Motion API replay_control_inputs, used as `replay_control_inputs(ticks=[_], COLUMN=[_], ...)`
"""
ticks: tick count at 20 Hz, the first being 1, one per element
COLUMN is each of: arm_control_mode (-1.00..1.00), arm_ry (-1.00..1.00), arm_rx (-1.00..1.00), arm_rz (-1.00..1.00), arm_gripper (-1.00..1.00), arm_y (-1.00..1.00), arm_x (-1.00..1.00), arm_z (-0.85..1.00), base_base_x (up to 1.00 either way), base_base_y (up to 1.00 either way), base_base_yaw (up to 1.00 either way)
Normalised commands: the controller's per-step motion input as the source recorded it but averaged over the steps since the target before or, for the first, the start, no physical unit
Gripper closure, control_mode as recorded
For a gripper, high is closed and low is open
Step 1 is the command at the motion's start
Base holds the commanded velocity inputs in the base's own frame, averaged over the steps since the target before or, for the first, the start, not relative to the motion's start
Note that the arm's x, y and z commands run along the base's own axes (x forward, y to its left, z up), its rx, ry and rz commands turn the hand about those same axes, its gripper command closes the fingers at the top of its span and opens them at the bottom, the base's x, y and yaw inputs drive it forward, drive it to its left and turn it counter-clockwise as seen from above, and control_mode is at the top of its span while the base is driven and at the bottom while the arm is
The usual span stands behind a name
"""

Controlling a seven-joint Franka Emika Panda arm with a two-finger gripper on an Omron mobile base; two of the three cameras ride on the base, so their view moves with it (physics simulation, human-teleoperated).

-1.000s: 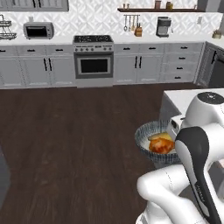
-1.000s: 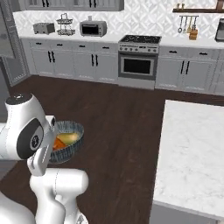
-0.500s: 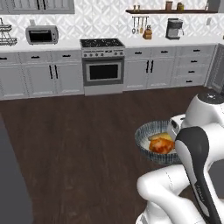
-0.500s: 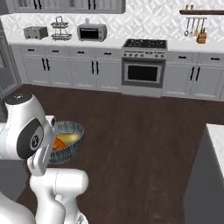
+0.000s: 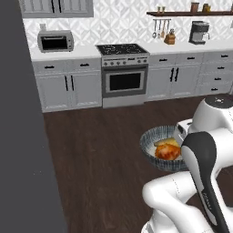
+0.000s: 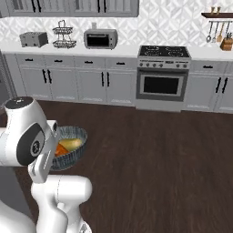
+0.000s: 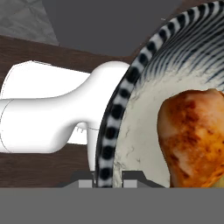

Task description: Pick the chicken drumstick and cucumber from their plates and place them in the bowl. Then put the bowl in the fridge.

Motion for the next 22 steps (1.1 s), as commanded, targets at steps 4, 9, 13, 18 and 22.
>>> replay_control_inputs(ticks=[4, 9, 13, 18, 22], arm_control_mode=[1.00, 1.00, 1.00, 1.00, 1.00], arm_ry=[0.00, 0.00, 0.00, 0.00, 0.00], arm_rx=[0.00, 0.00, 0.00, 0.00, 0.00], arm_rz=[0.00, 0.00, 0.00, 0.00, 0.00], arm_gripper=[1.00, 1.00, 1.00, 1.00, 1.00], arm_y=[0.00, 0.00, 0.00, 0.00, 0.00], arm_x=[0.00, 0.00, 0.00, 0.00, 0.00], arm_z=[0.00, 0.00, 0.00, 0.00, 0.00], base_base_x=[1.00, 1.00, 1.00, 1.00, 1.00], base_base_y=[0.20, 0.00, 0.00, 0.00, 0.00], base_base_yaw=[0.05, 0.16, 0.28, 0.38, 0.43])
